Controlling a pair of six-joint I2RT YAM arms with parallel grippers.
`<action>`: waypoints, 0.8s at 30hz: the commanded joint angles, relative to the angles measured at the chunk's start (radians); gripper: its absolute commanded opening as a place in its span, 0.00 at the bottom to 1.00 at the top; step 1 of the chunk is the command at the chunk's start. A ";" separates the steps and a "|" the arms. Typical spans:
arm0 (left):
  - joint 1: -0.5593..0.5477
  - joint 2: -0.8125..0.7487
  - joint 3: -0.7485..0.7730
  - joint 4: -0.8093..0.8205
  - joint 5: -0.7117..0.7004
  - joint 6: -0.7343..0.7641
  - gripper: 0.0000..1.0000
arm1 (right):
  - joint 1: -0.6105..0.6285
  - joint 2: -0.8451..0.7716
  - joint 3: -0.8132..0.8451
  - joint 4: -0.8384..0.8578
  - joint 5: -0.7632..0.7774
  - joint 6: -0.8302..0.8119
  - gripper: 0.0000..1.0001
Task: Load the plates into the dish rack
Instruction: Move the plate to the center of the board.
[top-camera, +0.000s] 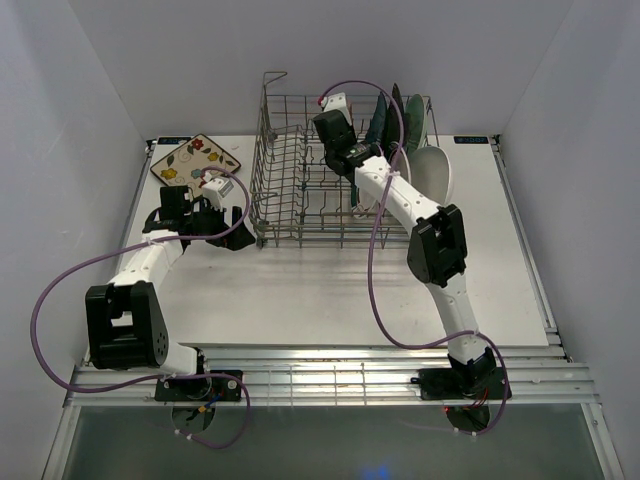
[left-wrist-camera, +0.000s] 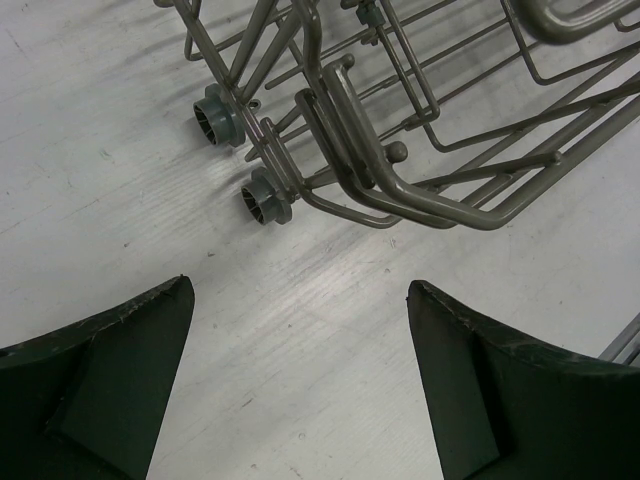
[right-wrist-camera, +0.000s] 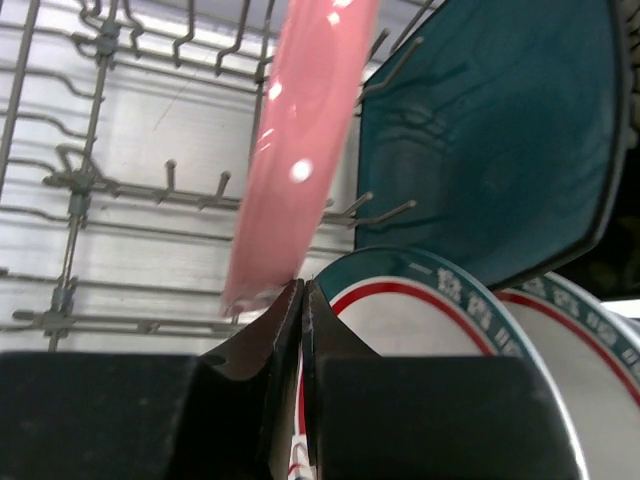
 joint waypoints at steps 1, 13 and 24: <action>-0.004 -0.023 -0.002 0.017 0.007 0.004 0.98 | -0.027 0.010 0.051 0.117 0.003 -0.013 0.08; -0.003 -0.051 -0.011 0.014 0.008 0.009 0.98 | -0.013 -0.125 -0.076 0.140 0.014 -0.007 0.08; -0.004 -0.164 -0.058 -0.014 -0.032 0.034 0.98 | 0.050 -0.375 -0.338 0.174 -0.005 0.013 0.33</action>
